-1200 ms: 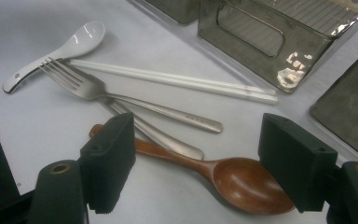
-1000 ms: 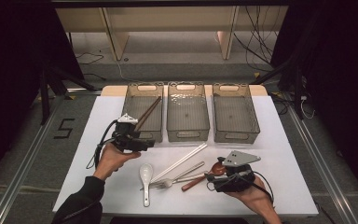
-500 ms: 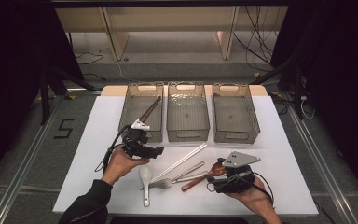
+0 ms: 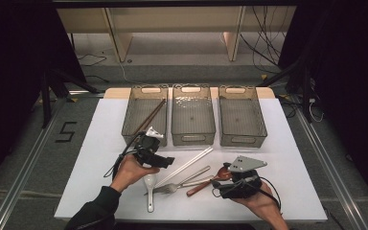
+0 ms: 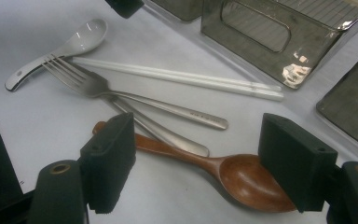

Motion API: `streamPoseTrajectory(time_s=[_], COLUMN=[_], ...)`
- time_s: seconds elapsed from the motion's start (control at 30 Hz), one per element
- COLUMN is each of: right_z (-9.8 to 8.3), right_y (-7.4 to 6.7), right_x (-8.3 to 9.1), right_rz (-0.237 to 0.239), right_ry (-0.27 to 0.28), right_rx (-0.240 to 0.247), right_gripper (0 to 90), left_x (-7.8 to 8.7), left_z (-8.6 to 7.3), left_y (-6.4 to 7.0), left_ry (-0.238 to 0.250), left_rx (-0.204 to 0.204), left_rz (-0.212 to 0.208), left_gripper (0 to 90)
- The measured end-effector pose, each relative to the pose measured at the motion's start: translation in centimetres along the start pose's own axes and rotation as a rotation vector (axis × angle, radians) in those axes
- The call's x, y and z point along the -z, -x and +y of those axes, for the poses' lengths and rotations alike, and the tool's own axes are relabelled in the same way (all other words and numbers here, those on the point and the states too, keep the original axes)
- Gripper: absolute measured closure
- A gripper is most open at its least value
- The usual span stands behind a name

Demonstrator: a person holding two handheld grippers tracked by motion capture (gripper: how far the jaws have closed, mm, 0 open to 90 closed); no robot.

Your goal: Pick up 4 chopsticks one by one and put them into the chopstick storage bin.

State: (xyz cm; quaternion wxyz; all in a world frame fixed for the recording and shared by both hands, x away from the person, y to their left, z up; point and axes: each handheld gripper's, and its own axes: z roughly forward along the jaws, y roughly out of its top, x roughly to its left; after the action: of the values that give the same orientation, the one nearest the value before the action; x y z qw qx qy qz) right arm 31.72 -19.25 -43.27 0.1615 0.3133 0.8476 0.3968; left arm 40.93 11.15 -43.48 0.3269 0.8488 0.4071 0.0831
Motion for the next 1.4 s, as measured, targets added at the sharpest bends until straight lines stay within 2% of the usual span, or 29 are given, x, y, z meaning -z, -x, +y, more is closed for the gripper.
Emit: streamPoseTrajectory(time_s=[0.27,0.5,0.8,0.93,1.4], right_z=[0.0,0.0,-0.1,-0.1,0.0], right_y=[-0.1,-0.1,-0.1,-0.1,-0.1], right_x=[-0.1,-0.2,-0.3,-0.3,-0.2], right_rz=[0.005,0.005,0.007,0.008,0.009], right_ry=[-0.005,-0.008,-0.009,-0.008,-0.010], right_rx=[0.002,0.000,-0.001,-0.001,-0.003], right_gripper=[28.4,28.4,28.4,28.4,28.9], left_x=[-1.9,-3.0,-3.9,-4.2,-4.5], left_z=[-0.2,-0.5,-0.5,-0.5,-0.4], left_y=[0.7,0.9,1.3,1.6,2.0], left_ry=[-0.076,-0.132,-0.157,-0.166,-0.194], left_rx=[-0.026,-0.041,-0.075,-0.089,-0.138], left_rz=[0.009,-0.010,-0.034,-0.027,-0.019], left_gripper=[21.1,29.2,41.6,46.9,55.5])
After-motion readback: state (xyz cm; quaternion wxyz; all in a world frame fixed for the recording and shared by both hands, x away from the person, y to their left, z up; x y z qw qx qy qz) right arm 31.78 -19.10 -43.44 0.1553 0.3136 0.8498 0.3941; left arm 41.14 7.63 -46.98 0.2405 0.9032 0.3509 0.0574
